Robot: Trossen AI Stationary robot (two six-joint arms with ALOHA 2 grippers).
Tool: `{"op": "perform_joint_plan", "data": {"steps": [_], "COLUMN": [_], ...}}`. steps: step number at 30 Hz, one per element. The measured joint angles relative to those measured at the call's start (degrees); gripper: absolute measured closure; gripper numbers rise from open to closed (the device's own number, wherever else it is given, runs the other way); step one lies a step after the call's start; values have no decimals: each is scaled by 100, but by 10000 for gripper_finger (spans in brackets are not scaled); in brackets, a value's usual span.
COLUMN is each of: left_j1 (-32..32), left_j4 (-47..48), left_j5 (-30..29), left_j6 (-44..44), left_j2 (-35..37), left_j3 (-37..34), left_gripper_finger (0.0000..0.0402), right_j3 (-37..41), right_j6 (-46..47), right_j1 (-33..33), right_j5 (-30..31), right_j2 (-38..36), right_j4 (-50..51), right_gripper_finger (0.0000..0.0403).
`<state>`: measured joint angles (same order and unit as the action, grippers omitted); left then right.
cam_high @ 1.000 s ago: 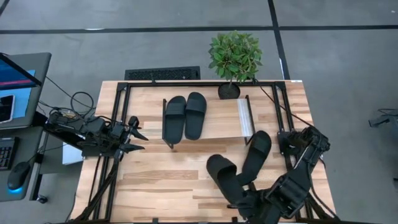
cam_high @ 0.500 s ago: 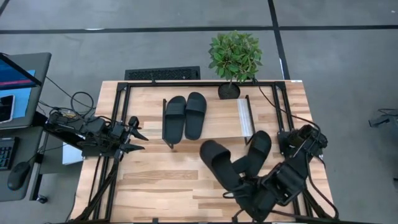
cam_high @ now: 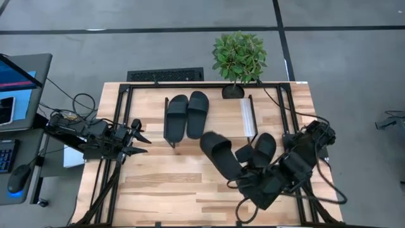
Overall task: Pick and place slides into the shelf
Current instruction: Put the black slide on the shelf
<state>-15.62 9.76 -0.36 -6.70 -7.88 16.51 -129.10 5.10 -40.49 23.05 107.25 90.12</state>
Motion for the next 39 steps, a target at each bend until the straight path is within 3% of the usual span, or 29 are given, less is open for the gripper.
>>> {"op": "perform_joint_plan", "data": {"steps": [11, 25, 39], "left_j1": [0, 0, 0], "left_j4": [-5, 20, 35], "left_j5": [0, 0, 0], "left_j6": [-2, -75, -138], "left_j2": [2, 2, 2], "left_j3": [0, 0, 0], "left_gripper_finger": [242, 242, 242], "right_j3": [0, 2, 846], "right_j6": [45, -127, -51], "right_j1": [-106, 804, 1525], "right_j5": [561, 1592, 1688], "right_j2": [-493, -489, -482], "right_j4": [-12, -10, -11], "right_gripper_finger": [403, 403, 403]}}
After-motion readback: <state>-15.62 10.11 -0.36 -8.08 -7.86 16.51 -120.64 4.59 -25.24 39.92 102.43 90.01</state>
